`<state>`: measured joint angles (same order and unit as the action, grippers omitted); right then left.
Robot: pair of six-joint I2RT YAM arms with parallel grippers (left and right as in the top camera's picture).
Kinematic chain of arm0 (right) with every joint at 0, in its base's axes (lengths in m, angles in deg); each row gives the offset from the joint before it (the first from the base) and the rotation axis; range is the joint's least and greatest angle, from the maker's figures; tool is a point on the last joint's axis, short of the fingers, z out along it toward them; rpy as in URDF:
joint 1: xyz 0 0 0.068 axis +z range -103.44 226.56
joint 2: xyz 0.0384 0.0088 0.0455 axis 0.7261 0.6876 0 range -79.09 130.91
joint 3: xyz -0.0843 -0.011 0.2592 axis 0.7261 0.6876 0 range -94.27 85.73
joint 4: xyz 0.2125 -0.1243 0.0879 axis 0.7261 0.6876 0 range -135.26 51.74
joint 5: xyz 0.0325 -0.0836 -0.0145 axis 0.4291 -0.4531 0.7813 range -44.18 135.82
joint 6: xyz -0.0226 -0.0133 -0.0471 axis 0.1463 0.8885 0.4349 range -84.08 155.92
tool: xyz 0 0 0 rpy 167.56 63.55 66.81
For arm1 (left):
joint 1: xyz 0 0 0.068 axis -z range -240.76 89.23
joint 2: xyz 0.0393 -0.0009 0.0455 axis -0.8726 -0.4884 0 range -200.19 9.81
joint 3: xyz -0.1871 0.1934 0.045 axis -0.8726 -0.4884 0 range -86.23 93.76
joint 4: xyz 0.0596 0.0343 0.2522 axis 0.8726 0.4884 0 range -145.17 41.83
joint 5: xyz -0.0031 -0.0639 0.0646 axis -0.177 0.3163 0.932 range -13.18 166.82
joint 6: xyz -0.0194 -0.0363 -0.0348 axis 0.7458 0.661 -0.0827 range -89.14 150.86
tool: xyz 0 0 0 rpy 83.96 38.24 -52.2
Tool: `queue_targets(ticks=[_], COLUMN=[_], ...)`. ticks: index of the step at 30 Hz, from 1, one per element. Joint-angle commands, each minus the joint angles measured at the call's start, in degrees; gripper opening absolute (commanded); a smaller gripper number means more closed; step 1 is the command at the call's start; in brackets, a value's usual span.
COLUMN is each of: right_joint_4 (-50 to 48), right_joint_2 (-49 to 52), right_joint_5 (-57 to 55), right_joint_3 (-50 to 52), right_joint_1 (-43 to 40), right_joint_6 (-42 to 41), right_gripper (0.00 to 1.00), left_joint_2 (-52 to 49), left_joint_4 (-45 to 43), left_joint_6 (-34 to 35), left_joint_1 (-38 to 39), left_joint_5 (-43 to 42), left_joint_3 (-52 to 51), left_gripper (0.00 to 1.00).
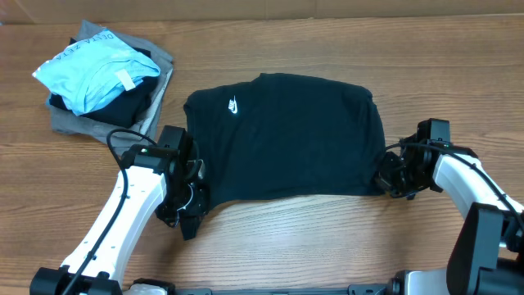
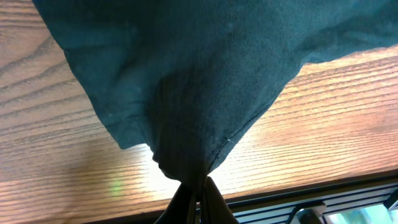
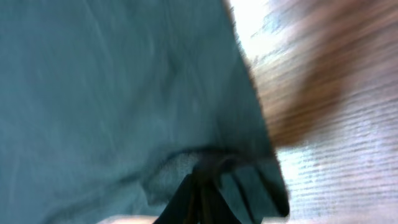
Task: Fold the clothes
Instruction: 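Press and square the shirt's side edges with both grippers, then grasp the shirt's left and right edges and lift it up with both grippers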
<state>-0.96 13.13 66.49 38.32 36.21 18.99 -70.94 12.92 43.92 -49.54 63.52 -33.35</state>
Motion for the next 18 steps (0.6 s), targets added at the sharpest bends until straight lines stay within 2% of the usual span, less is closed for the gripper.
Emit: queue_targets(ticks=[1, 4, 6, 9, 12, 13, 14, 15, 17, 18], right_joint_4=[5.97, 16.48, 23.76, 29.51, 31.63, 31.67, 31.69, 31.52, 30.21, 28.06], right_joint_2=[-3.26, -6.54, -8.79, -10.6, -10.69, -10.69, -10.69, -10.69, -10.69, -10.69], right_joint_5=[1.92, 1.01, -2.99, -7.65, -8.0, -8.0, -8.02, -8.04, -8.59, -8.7], right_joint_3=[-4.42, -8.37, -9.68, -9.44, -8.68, -8.24, -7.78, -7.32, -6.1, -4.74], right_joint_1=[0.07, 0.07, 0.07, 0.15, 0.15, 0.15, 0.15, 0.15, 0.15, 0.15], right_joint_6=[3.5, 2.58, -2.73, -7.17, -7.43, -7.45, -7.61, -7.8, -8.7, -8.72], right_gripper=[0.04, 0.04, 0.04, 0.04, 0.05, 0.13, 0.37, 0.51, 0.61, 0.7], left_joint_2=[0.55, 0.55, 0.55, 0.55, 0.55, 0.55, 0.55, 0.55, 0.55, 0.55], left_joint_4=[0.28, 0.92, 1.18, 1.6, 2.43, 2.8, 3.23, 3.54, 3.93, 3.93], left_joint_6=[1.57, 2.56, 3.28, 3.93, 3.91, 3.93, 3.91, 3.91, 3.91, 3.91], left_joint_1=[-0.39, -0.39, -0.39, -0.42, -0.44, -0.44, -0.44, -0.44, -0.44, -0.44], left_joint_5=[0.04, 0.17, 0.22, 0.24, 0.35, 0.37, 0.39, 0.44, 0.39, 0.39], left_joint_3=[0.72, 0.98, 1.22, 1.44, 1.53, 1.57, 1.57, 1.57, 1.57, 1.57], left_gripper=[0.04, 0.04, 0.04, 0.04, 0.04, 0.04, 0.04, 0.04, 0.04, 0.04])
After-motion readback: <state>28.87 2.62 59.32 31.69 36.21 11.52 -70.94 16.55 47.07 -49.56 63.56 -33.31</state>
